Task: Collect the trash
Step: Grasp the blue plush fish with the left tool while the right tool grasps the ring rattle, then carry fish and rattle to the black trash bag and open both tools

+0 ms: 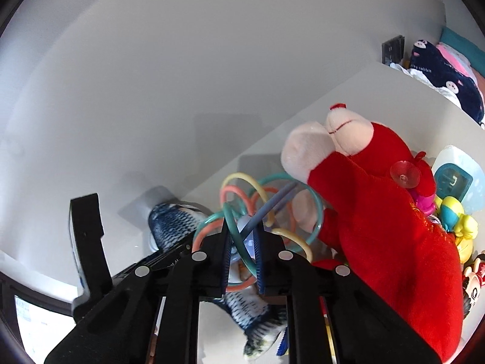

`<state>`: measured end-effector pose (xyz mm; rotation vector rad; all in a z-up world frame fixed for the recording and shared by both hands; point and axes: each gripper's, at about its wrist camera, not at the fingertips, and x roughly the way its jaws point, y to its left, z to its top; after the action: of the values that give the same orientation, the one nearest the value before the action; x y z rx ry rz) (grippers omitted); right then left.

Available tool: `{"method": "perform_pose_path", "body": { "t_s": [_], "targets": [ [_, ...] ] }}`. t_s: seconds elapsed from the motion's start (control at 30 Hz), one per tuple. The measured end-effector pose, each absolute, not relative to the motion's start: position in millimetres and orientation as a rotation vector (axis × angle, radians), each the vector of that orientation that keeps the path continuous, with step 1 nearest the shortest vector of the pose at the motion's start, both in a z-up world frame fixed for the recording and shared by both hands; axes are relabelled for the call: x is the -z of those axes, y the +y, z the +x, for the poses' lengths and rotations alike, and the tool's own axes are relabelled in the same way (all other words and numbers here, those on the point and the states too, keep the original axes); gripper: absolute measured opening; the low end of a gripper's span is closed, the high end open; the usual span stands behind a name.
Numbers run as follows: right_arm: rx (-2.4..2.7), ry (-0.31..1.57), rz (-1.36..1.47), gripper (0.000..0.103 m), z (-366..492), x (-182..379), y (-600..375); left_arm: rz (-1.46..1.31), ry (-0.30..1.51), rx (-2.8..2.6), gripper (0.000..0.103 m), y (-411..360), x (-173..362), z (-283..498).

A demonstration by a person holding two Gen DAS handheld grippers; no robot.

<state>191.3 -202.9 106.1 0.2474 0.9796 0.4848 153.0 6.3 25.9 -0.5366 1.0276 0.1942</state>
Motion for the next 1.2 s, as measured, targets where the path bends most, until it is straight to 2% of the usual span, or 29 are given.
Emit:
{"method": "perform_pose_path", "body": {
  "t_s": [0.07,0.6,0.9,1.2],
  "targets": [
    [-0.505,0.968,0.253,0.014,187,-113,-204,-0.575,1.002,-0.138,0.035,15,-32,144],
    [-0.517,0.793,0.263,0.012,130,-205,-245,-0.369,0.748,-0.062,0.034,8,-165,53],
    [-0.361,0.7,0.259,0.012,82,-253,-343,-0.278,0.695,0.111,0.036,-88,-209,45],
    [-0.152,0.708,0.298,0.012,39,-248,-456,-0.18,0.727,0.321,0.037,-227,-211,65]
  ]
}}
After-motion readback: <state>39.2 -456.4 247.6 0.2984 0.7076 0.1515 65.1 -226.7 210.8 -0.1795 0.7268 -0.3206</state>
